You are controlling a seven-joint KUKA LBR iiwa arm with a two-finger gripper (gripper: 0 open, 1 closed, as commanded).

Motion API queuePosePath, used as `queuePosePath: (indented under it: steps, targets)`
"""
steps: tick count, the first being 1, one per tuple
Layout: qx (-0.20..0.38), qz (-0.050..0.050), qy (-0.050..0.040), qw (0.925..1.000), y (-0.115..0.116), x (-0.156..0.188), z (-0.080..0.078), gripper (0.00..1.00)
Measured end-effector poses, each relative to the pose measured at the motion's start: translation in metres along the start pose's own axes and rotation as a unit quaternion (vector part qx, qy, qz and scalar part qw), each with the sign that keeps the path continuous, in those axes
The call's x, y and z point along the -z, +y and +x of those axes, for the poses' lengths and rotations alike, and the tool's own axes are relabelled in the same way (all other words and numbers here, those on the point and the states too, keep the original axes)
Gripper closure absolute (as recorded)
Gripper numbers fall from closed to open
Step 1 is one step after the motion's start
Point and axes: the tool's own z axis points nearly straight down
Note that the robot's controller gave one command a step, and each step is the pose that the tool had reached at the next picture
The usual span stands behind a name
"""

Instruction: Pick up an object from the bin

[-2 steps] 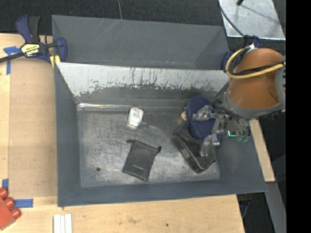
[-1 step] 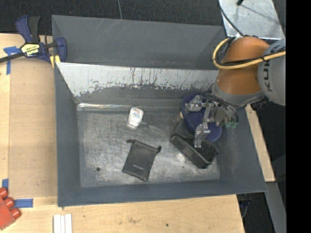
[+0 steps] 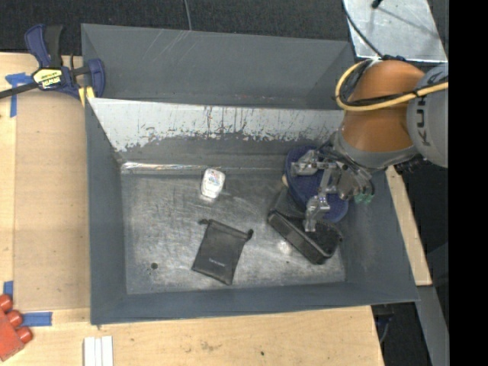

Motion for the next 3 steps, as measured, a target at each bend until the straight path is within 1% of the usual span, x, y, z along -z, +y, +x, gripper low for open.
queuePosePath:
  steps: [1,2,3]
  targets:
    - [-0.016,-0.001,-0.0096,0.9998,0.057,0.107,0.002,0.00]
    - [0.066,0.000,0.0000,0.9978,0.026,0.030,0.102,0.00]
    - [0.063,0.000,-0.0192,0.9978,0.011,-0.010,0.058,0.00]
